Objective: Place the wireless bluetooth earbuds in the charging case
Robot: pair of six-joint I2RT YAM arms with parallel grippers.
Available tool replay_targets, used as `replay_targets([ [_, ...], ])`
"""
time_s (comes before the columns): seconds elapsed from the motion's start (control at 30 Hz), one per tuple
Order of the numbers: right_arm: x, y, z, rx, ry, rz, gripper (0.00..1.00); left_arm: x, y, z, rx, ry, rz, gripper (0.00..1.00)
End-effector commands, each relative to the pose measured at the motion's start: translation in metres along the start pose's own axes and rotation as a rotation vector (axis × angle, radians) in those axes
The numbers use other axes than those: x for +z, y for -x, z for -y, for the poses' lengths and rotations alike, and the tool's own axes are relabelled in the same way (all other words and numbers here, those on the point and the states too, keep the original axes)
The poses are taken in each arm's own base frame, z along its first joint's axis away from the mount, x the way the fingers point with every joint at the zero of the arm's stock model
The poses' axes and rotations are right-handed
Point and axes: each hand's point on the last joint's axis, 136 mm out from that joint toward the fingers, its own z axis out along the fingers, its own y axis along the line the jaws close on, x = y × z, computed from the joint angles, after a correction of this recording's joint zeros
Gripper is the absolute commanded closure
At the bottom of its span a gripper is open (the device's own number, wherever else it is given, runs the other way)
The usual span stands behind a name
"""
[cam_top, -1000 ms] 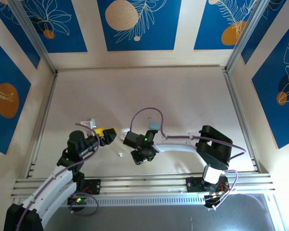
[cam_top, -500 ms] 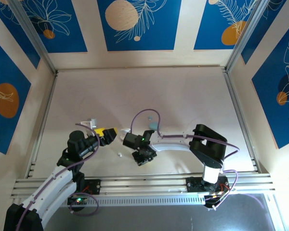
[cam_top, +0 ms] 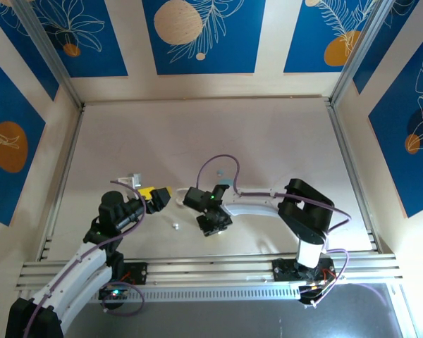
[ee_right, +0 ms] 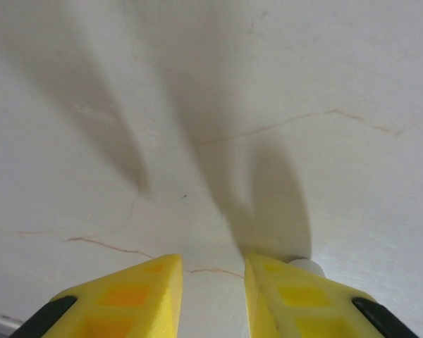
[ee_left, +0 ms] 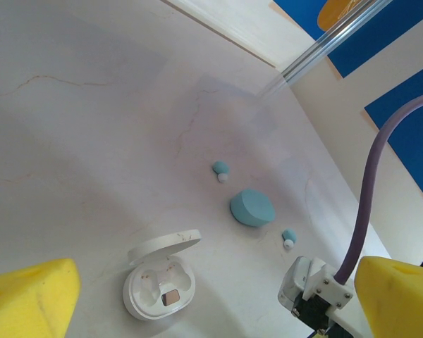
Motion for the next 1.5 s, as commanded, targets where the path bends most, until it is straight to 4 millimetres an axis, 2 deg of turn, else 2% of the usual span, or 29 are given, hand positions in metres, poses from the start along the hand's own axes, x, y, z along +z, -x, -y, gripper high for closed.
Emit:
replay_targets([
  [0.0, -0.025, 0.008, -0.006, 0.034, 0.061, 0.058, 0.68, 0.0, 0.008, 0.013, 0.036, -0.039, 0.014, 0.0],
  [0.23, -0.044, 0.004, 0.009, 0.139, 0.164, 0.142, 0.63, 0.003, 0.005, 0.022, 0.062, -0.08, -0.003, 0.0],
  [0.4, -0.052, -0.004, 0.026, 0.24, 0.306, 0.179, 0.63, 0.011, -0.006, 0.035, 0.129, -0.104, -0.05, 0.0],
  [0.67, -0.047, -0.012, 0.044, 0.336, 0.522, 0.159, 0.63, 0.03, -0.036, 0.063, 0.268, -0.142, -0.174, 0.0],
  [0.83, -0.036, -0.014, 0.049, 0.367, 0.568, 0.133, 0.64, 0.039, -0.052, 0.075, 0.327, -0.165, -0.23, 0.02],
  [0.9, -0.033, -0.013, 0.048, 0.372, 0.591, 0.123, 0.65, 0.041, -0.057, 0.08, 0.346, -0.175, -0.25, 0.09],
  [1.07, -0.029, -0.007, 0.045, 0.36, 0.625, 0.103, 0.65, 0.044, -0.073, 0.093, 0.354, -0.19, -0.335, 0.32],
  [1.2, -0.025, -0.006, 0.044, 0.352, 0.631, 0.078, 0.65, 0.042, -0.091, 0.096, 0.355, -0.104, -0.439, 0.52],
  [1.37, -0.022, -0.006, 0.044, 0.348, 0.64, 0.059, 0.64, 0.038, -0.13, 0.099, 0.328, -0.072, -0.547, 0.65],
  [1.47, -0.02, -0.004, 0.043, 0.34, 0.647, 0.046, 0.64, 0.039, -0.145, 0.099, 0.325, -0.058, -0.568, 0.74],
])
